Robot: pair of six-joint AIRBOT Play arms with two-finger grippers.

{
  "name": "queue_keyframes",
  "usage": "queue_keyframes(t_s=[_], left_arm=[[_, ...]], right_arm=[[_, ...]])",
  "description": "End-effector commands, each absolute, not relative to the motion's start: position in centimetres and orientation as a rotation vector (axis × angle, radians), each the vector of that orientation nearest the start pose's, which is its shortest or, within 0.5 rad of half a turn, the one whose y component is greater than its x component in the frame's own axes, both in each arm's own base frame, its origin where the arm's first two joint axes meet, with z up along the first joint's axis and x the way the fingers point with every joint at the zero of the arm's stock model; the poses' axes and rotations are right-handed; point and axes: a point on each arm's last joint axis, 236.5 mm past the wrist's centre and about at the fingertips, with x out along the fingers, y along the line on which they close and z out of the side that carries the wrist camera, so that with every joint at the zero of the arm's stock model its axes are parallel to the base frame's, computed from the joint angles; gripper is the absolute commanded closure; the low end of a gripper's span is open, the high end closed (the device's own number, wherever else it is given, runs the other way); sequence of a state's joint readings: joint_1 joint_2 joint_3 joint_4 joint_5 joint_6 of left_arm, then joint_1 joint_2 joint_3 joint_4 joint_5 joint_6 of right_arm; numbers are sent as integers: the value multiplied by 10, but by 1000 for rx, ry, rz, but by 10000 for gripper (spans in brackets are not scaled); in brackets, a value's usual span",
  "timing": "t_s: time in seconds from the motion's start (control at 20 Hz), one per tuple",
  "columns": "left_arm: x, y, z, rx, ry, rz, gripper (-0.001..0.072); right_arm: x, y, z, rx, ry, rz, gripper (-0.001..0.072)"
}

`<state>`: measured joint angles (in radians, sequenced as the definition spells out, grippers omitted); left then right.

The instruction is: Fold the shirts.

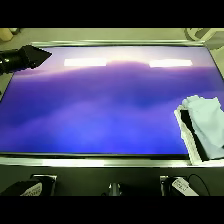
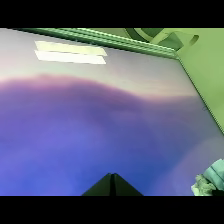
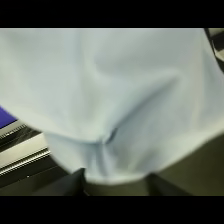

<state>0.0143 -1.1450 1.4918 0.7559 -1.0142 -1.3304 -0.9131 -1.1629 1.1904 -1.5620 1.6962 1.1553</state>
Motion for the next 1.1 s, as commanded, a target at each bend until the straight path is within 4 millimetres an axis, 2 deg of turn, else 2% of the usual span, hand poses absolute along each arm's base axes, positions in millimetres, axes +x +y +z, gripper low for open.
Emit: queue_keyframes(t_s=[0.0, 0.05, 0.15, 0.2, 0.25, 0.3, 0.35, 0.4, 0.45, 0.5, 0.55, 0.6, 0.65, 0.7, 0.75, 0.8, 0.9, 0.95, 1.05], left_arm=[[428, -141, 283, -429, 551, -577, 679], [428, -141, 283, -429, 550, -578, 679], [427, -141, 291, -426, 533, -582, 680], [426, -141, 301, -417, 513, -587, 681], [424, -141, 312, -380, 493, -582, 681], [426, -130, 315, -292, 496, -515, 682], [432, -109, 310, -190, 521, -387, 683], [437, -81, 301, -73, 556, -232, 682], [440, -51, 290, 44, 603, -74, 683], [439, -28, 274, 133, 666, 40, 682], [435, -16, 251, 178, 761, 94, 680], [426, -12, 220, 180, 892, 115, 663], [414, -10, 190, 159, 1024, 145, 517], [395, -12, 156, 127, 1173, 167, 221], [377, -19, 127, 114, 1299, 151, 39], [362, -30, 103, 98, 1378, 106, 28], [353, -45, 80, 96, 1358, 45, 29], [353, -47, 77, 94, 1319, 33, 30], [356, -45, 80, 89, 1250, 32, 31]], right_arm=[[153, -224, 27, 315, 1594, -383, 8], [159, -240, 41, 239, 1560, -404, 5], [192, -277, 94, 83, 1378, -466, 6], [223, -294, 136, 14, 1202, -500, 19], [257, -302, 183, -56, 1016, -510, 21], [289, -299, 228, -127, 856, -497, 22], [319, -283, 268, -197, 730, -458, 22], [345, -254, 290, -248, 662, -389, 22], [366, -220, 293, -280, 646, -299, 22], [384, -180, 282, -296, 671, -188, 22], [397, -138, 258, -297, 744, -66, 22], [401, -100, 227, -278, 858, 40, 23], [401, -68, 196, -265, 972, 142, 24], [394, -40, 167, -261, 1093, 242, 26], [384, -17, 140, -255, 1216, 336, 26], [375, -1, 119, -257, 1318, 403, 26], [362, 10, 97, -260, 1445, 461, 24], [358, 10, 93, -242, 1474, 458, 24], [356, -1, 94, -267, 1493, 409, 25]])
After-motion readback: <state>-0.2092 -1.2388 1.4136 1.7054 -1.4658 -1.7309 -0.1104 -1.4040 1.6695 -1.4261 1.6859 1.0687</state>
